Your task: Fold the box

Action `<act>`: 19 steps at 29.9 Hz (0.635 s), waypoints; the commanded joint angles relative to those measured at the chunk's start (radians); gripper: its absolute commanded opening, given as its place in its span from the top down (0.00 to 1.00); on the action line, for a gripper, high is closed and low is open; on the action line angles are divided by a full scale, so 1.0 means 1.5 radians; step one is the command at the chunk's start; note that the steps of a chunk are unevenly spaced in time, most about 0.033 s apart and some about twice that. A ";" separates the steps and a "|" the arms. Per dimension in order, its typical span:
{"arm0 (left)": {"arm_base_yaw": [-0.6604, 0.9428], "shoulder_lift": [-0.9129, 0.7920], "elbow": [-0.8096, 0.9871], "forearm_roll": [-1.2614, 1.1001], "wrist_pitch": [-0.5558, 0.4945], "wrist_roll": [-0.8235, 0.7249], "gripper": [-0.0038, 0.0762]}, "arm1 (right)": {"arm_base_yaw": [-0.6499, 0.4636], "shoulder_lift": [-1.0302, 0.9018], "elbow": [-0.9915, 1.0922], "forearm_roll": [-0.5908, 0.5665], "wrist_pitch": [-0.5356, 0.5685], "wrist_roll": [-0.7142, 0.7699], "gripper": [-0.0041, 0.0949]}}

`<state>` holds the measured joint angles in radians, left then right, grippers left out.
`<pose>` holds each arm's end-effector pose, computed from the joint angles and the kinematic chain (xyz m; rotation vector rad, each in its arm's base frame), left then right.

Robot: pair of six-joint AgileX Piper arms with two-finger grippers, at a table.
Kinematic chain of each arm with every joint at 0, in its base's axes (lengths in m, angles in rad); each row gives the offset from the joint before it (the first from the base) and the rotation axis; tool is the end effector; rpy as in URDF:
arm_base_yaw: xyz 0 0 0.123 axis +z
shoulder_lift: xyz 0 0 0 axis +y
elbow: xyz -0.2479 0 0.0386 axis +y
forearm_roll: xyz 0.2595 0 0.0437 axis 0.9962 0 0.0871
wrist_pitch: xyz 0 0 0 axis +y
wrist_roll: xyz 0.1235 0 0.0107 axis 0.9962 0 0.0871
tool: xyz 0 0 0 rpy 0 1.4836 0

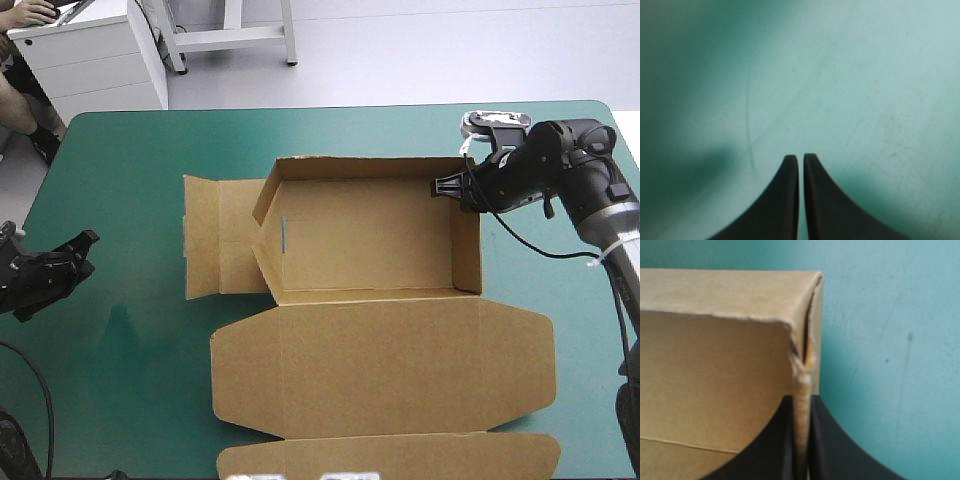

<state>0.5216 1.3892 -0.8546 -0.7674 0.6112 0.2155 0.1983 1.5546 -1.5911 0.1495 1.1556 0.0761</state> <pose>0.2917 0.1106 0.1891 -0.9875 2.2310 -0.4771 0.3454 0.0866 0.3194 -0.1301 2.6102 0.2977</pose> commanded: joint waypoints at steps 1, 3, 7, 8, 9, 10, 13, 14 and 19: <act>-0.001 -0.024 0.005 -0.048 -0.029 0.001 0.94 | -0.003 -0.005 -0.024 0.041 0.013 0.010 0.96; -0.001 -0.024 0.017 -0.050 -0.036 0.001 0.94 | -0.002 0.017 -0.024 0.057 0.026 0.010 0.96; -0.001 -0.024 0.038 -0.054 -0.043 0.001 0.94 | -0.002 0.060 -0.024 0.088 0.030 0.005 0.96; -0.001 -0.024 0.039 -0.054 -0.043 0.001 0.94 | -0.002 0.070 -0.024 0.092 0.025 0.005 0.96; -0.002 -0.024 0.039 -0.055 -0.041 0.001 0.94 | -0.002 0.080 -0.024 0.095 0.019 0.005 0.96; -0.008 -0.024 0.039 -0.055 -0.044 0.002 0.94 | -0.002 0.089 -0.024 0.095 0.016 0.005 0.96; -0.015 -0.024 0.039 -0.046 -0.048 0.004 0.94 | -0.002 0.118 -0.024 0.095 0.019 -0.006 0.96; -0.015 -0.024 0.039 -0.043 -0.048 0.004 0.94 | -0.002 0.128 -0.024 0.095 0.023 -0.012 0.96; -0.015 -0.024 0.039 -0.042 -0.056 0.006 0.94 | -0.002 0.157 -0.024 0.095 0.019 -0.036 0.96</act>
<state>0.5038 1.3892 -0.7711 -0.8084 0.5553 0.2195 0.1983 1.8165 -1.6026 0.2586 1.1840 0.0547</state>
